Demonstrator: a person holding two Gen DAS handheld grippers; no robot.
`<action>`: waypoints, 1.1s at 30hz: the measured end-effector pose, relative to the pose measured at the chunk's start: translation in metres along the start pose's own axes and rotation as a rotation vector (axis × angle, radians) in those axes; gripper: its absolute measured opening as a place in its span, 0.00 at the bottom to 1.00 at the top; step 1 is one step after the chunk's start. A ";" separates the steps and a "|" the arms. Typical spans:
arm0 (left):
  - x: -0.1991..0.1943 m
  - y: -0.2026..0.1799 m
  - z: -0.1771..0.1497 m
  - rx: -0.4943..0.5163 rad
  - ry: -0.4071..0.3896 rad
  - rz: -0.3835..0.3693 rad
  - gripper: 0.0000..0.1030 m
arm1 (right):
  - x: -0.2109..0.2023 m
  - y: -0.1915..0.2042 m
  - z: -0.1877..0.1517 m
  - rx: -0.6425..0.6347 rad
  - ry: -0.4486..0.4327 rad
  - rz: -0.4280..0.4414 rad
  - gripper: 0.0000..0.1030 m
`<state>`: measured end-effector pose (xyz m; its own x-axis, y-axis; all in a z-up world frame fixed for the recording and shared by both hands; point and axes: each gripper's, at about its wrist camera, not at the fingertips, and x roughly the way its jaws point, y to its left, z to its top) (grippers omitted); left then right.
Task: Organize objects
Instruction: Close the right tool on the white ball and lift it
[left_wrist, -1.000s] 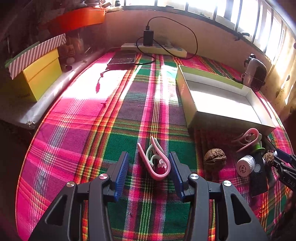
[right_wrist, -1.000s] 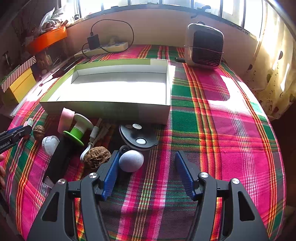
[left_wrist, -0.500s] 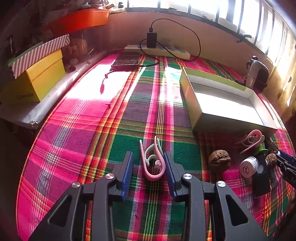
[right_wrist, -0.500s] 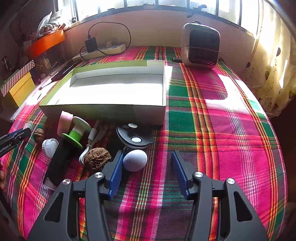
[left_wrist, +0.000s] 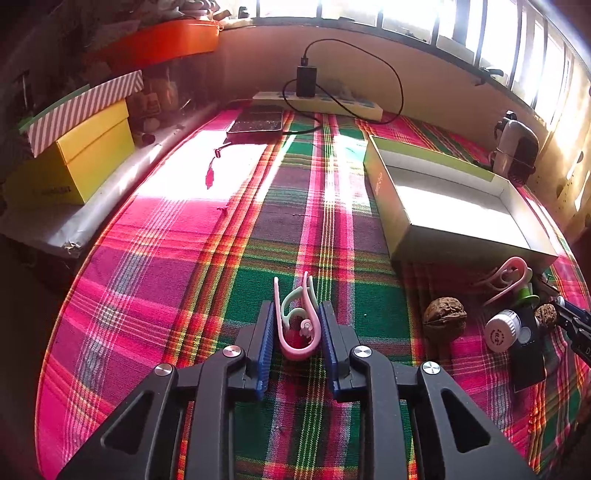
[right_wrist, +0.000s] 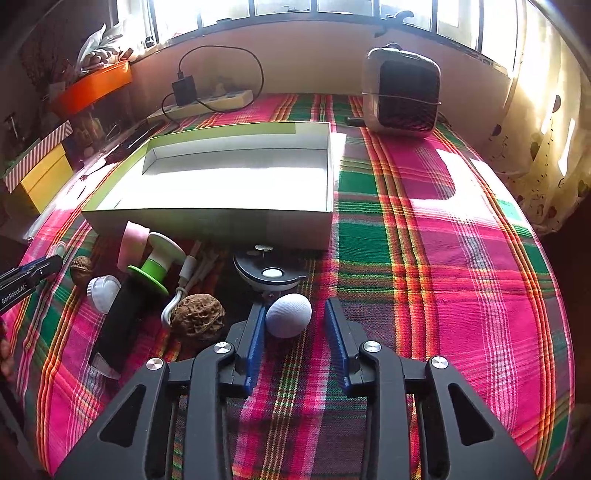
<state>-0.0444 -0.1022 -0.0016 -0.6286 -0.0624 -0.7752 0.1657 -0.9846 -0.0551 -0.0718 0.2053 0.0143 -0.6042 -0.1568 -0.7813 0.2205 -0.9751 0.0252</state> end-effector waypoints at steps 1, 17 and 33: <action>0.000 0.000 0.000 -0.001 0.000 -0.001 0.21 | 0.000 0.000 0.000 0.001 0.000 0.001 0.28; -0.002 -0.003 -0.001 -0.002 0.005 -0.023 0.21 | -0.005 -0.003 -0.003 0.011 -0.010 0.017 0.24; -0.024 -0.016 0.007 0.044 -0.017 -0.065 0.21 | -0.021 -0.009 0.000 0.029 -0.033 0.039 0.24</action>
<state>-0.0375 -0.0865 0.0221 -0.6501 -0.0009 -0.7599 0.0912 -0.9929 -0.0769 -0.0613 0.2173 0.0303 -0.6204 -0.1995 -0.7585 0.2221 -0.9722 0.0740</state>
